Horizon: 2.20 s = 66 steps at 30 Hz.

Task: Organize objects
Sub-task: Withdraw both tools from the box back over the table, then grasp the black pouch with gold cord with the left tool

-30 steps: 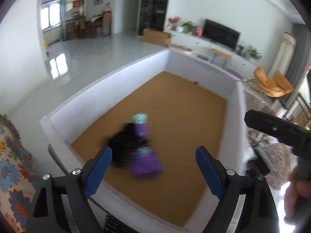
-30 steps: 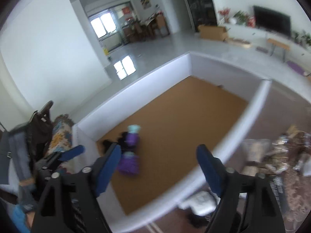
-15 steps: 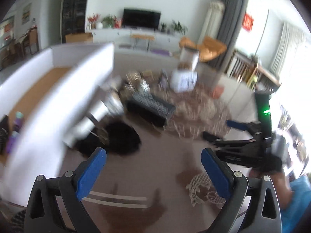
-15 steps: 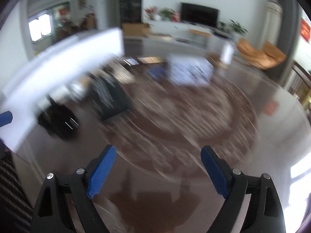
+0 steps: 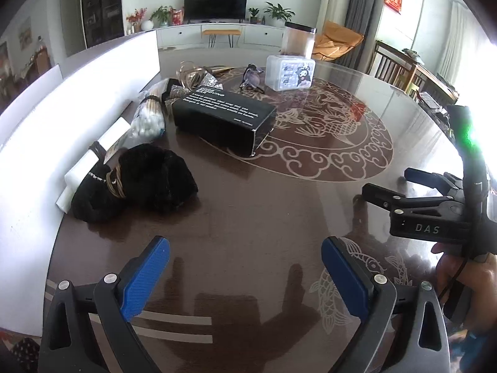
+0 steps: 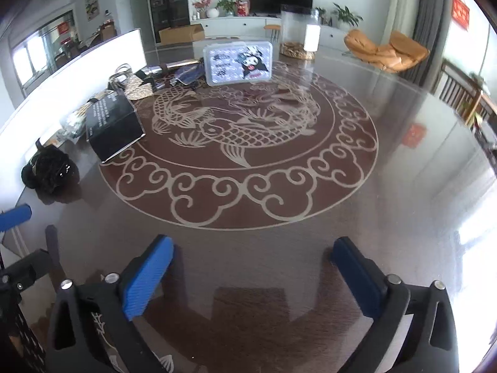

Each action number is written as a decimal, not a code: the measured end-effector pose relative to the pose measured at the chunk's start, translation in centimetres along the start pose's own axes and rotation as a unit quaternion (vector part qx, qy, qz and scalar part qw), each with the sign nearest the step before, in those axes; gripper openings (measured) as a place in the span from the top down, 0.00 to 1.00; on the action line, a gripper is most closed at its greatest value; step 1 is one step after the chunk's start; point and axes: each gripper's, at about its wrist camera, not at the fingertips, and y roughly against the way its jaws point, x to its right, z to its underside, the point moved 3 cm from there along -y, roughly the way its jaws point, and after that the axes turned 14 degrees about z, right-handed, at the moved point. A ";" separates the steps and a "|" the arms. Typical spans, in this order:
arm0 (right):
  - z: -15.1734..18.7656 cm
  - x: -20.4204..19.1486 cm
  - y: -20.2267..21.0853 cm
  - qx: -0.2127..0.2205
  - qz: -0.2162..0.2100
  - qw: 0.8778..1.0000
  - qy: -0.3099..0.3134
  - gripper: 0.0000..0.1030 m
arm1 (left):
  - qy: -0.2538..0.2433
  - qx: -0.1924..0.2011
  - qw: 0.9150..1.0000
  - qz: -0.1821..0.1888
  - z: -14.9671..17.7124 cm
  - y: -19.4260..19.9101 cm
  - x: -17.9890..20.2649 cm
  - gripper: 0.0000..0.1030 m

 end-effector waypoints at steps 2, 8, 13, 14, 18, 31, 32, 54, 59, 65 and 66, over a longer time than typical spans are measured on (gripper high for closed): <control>0.0 -0.1 0.1 0.000 0.003 1.000 0.001 0.00 | 0.003 -0.005 1.000 0.001 0.2 -0.3 -0.1 0.03; 0.0 -0.2 0.0 -0.001 0.003 1.000 0.001 0.00 | 0.017 -0.028 0.999 -0.013 0.3 -1.3 -0.9 0.03; 0.0 -0.2 0.0 -0.001 0.003 1.000 0.001 0.00 | 0.004 -0.038 0.999 -0.029 0.5 -1.7 -0.6 0.03; 0.0 -0.2 0.0 -0.001 0.003 1.000 0.001 0.00 | 0.001 -0.040 0.999 -0.033 0.5 -1.8 -0.5 0.03; 0.0 -0.2 0.1 -0.001 0.003 1.000 0.001 0.00 | -0.004 -0.044 0.998 -0.034 0.6 -1.8 -0.2 0.03; 0.0 -0.2 0.0 -0.001 0.003 1.000 0.001 0.00 | 0.032 0.023 0.999 -0.021 -0.2 1.0 -1.4 0.03; 0.0 -0.2 0.0 -0.001 0.003 1.000 0.001 0.00 | 0.035 0.032 0.999 -0.024 -0.3 1.3 -1.5 0.03; 0.0 -0.2 -0.1 -0.001 0.003 1.000 0.001 0.00 | -0.095 0.007 0.994 0.058 -1.6 -1.1 2.9 0.01; 0.0 -0.2 -0.1 -0.001 0.003 1.000 0.001 0.00 | -0.061 0.063 0.993 0.083 -3.5 2.1 0.3 0.01; 0.0 -0.2 -0.1 -0.001 0.003 1.000 0.001 0.00 | -0.006 0.049 0.982 0.184 -5.4 2.7 -4.9 0.01; 0.0 -0.2 -0.1 -0.001 0.003 1.000 0.001 0.00 | -0.025 0.039 0.979 0.198 -5.2 2.7 -4.4 0.01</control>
